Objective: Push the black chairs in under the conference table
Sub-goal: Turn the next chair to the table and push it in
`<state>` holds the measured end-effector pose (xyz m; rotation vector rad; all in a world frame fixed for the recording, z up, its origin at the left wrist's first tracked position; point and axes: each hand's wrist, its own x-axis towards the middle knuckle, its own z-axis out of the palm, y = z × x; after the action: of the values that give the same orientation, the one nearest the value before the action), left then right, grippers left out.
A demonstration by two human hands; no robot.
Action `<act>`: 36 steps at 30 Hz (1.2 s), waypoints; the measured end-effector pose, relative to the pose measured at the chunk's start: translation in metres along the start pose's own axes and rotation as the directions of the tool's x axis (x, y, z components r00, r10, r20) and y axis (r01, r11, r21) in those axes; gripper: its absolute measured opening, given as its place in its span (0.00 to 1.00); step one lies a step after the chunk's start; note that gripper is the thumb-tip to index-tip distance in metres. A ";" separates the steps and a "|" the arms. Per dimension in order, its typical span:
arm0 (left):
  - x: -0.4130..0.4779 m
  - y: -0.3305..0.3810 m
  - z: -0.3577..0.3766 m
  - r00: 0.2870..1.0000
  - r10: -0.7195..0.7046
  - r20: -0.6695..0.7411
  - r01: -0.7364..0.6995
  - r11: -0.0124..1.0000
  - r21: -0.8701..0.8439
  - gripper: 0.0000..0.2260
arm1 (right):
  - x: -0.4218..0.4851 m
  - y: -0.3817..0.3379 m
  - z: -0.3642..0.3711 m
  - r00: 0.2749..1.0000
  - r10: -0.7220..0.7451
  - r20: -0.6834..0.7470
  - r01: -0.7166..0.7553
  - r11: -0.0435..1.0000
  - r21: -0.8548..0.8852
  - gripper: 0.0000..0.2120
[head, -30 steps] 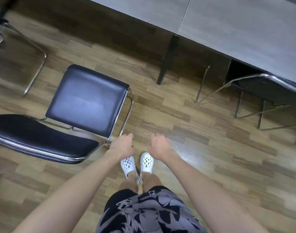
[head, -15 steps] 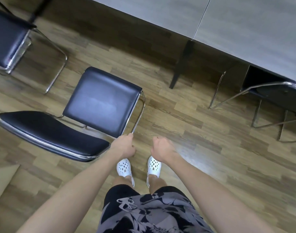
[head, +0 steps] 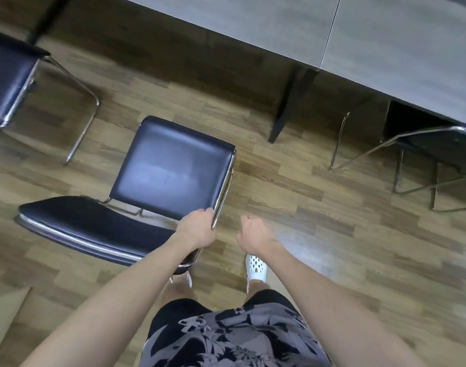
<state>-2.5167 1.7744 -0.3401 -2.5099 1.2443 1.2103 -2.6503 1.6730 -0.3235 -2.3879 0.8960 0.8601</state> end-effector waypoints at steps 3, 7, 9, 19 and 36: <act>-0.010 -0.037 -0.011 0.999 0.040 0.001 -0.040 0.999 0.008 0.10 | 0.008 -0.045 0.009 1.000 0.006 0.013 -0.006 0.999 0.040 0.14; -0.021 -0.087 -0.020 0.999 0.053 -0.002 -0.053 0.998 0.028 0.11 | 0.012 -0.103 0.016 1.000 0.024 0.000 -0.024 0.997 0.077 0.13; -0.024 -0.107 -0.022 0.997 0.077 0.007 -0.077 0.996 0.039 0.11 | 0.012 -0.124 0.020 0.999 0.040 -0.009 -0.039 0.995 0.092 0.13; -0.037 -0.149 -0.028 0.992 0.123 0.040 -0.125 0.990 0.071 0.11 | 0.002 -0.168 0.041 0.995 0.097 0.003 -0.096 0.981 0.169 0.15; -0.051 -0.201 -0.031 0.992 -0.067 -0.106 0.061 0.996 -0.059 0.14 | 0.012 -0.192 0.055 0.999 -0.015 -0.044 0.019 0.995 0.099 0.18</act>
<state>-2.3741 1.9276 -0.3335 -2.6656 1.1581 1.1241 -2.5301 1.8331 -0.3357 -2.3330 0.9124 0.7420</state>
